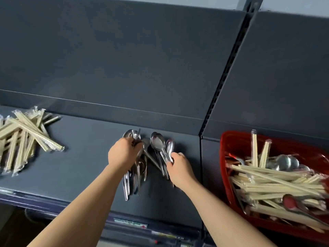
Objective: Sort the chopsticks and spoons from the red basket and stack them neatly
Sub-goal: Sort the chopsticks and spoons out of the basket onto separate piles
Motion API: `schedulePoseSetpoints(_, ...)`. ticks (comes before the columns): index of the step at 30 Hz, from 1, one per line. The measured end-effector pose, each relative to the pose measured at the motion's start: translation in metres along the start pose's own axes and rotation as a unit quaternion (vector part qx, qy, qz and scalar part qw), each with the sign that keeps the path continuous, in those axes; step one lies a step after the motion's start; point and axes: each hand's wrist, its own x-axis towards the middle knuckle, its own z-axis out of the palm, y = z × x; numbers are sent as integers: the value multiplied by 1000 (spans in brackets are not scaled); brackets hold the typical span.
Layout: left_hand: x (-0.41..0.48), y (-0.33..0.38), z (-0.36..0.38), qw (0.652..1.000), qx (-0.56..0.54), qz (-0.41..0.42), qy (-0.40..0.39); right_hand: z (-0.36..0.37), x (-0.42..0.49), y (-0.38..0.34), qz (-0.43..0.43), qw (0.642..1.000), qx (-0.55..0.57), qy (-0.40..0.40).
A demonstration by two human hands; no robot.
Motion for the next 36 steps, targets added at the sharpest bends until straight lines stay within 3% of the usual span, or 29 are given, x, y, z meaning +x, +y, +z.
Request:
schedulePoseSetpoints(6,1,9,0,997,58,40,34,-27,-17,-8,-46,998,-30,-10)
schedulePoseSetpoints(12,-25,75,-11,961,63,248,103,-103,-54,9,-124,989,-63,55)
schedulePoseSetpoints(16,-54,143,-1,934,16,345,88,-166,-76,65,-85,987,-87,102)
schedulePoseSetpoints(19,-77,190,23,919,2,393,32,-205,-90,117,-28,990,-101,97)
schedulePoseSetpoints(24,-94,237,76,918,3,378,-116,-237,-92,196,22,994,-94,57)
schedulePoseSetpoints(29,-98,252,88,918,-34,316,-239,-244,-80,237,4,998,-70,-3)
schedulePoseSetpoints(36,-101,254,75,928,-183,254,-201,-244,-58,251,-40,998,-50,-1)
